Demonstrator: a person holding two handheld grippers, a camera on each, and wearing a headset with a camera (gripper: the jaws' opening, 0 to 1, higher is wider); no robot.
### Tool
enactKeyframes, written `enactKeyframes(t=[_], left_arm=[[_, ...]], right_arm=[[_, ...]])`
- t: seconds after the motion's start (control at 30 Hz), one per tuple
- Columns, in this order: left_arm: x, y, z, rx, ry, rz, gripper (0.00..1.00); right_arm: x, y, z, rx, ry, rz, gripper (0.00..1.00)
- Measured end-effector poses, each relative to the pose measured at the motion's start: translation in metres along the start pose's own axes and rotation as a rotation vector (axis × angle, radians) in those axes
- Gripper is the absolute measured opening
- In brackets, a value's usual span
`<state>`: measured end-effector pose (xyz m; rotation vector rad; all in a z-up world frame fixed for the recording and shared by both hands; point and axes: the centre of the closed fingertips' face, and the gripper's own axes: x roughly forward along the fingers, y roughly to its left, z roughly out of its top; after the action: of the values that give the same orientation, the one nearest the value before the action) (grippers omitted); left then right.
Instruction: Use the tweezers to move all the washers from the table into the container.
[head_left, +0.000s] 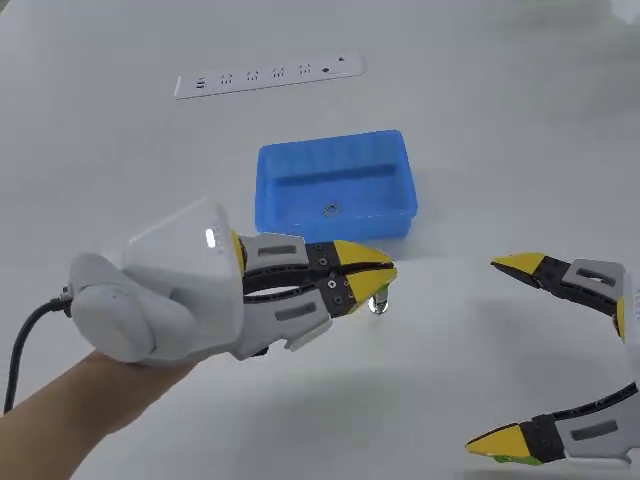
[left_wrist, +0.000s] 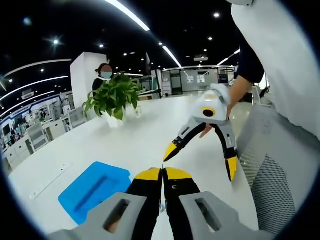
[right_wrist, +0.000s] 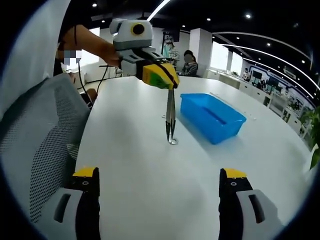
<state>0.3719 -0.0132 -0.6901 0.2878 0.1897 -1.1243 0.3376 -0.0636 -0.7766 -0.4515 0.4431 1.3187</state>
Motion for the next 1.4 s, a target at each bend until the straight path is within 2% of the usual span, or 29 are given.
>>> enactKeyframes(t=[0.23, 0.47, 0.6, 0.73, 0.8, 0.93, 1.2, 1.27, 1.4], left_arm=[[0.005, -0.002, -0.001, 0.000, 0.003, -0.011, 0.05], [0.006, -0.003, -0.002, -0.019, 0.003, -0.031, 0.05], [0.004, 0.002, -0.003, -0.032, 0.013, -0.035, 0.05], [0.006, 0.004, -0.003, -0.051, 0.014, -0.033, 0.05], [0.007, 0.004, -0.003, -0.050, 0.016, -0.035, 0.05], [0.008, 0.004, -0.002, -0.053, 0.017, -0.041, 0.05], [0.009, 0.005, -0.002, -0.069, 0.014, -0.042, 0.05], [0.008, 0.004, -0.002, -0.073, 0.014, -0.046, 0.05], [0.008, 0.002, -0.003, -0.083, 0.014, -0.061, 0.05]], right_arm=[[-0.001, 0.008, 0.000, 0.001, -0.001, 0.028, 1.00], [0.001, 0.008, -0.001, 0.012, -0.002, 0.042, 0.98], [0.010, 0.011, 0.004, -0.015, 0.000, 0.093, 0.97], [0.021, 0.002, 0.015, 0.001, -0.018, 0.115, 0.80], [0.026, -0.003, 0.023, 0.013, -0.043, 0.118, 0.77], [0.037, -0.008, 0.033, 0.039, -0.059, 0.139, 0.62], [0.054, -0.009, 0.037, 0.053, -0.043, 0.197, 0.41], [0.057, -0.013, 0.040, 0.036, -0.049, 0.188, 0.33], [0.060, -0.017, 0.046, 0.053, -0.057, 0.214, 0.29]])
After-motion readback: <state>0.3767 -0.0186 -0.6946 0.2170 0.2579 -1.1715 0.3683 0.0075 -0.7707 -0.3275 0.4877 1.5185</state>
